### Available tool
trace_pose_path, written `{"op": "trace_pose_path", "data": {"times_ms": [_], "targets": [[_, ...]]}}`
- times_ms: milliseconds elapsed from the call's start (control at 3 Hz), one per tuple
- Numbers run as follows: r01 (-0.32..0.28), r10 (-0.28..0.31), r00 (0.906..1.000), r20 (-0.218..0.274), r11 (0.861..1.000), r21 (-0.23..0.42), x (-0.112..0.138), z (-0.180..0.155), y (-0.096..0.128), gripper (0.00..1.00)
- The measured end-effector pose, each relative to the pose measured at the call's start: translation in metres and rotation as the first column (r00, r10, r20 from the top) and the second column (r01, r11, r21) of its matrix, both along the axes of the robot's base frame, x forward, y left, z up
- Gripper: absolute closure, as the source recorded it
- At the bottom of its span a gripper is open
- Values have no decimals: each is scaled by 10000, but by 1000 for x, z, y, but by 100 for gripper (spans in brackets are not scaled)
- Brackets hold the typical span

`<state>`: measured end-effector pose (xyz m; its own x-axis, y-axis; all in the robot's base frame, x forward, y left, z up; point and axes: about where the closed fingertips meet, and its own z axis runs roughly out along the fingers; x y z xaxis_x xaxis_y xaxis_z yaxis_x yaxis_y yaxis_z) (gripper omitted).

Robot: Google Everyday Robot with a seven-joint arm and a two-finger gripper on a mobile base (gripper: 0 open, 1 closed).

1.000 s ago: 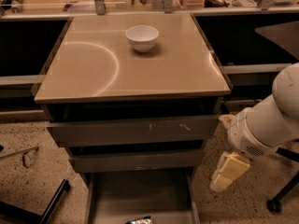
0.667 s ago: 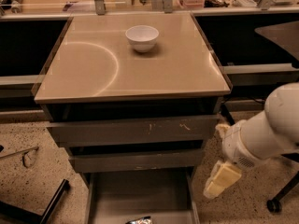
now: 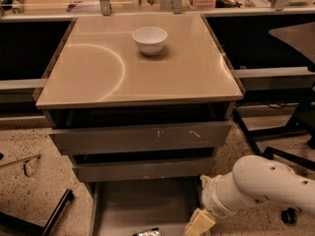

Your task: Pick redbull can from bottom drawer and place on counter

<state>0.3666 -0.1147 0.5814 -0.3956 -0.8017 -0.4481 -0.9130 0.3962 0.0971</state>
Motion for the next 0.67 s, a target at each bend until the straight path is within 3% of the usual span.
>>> {"op": "trace_pose_path", "data": {"times_ms": [333, 667], "targets": [[373, -382, 9982, 470, 9991, 200, 17, -9, 2, 0], [373, -382, 9982, 470, 9991, 200, 17, -9, 2, 0]]}}
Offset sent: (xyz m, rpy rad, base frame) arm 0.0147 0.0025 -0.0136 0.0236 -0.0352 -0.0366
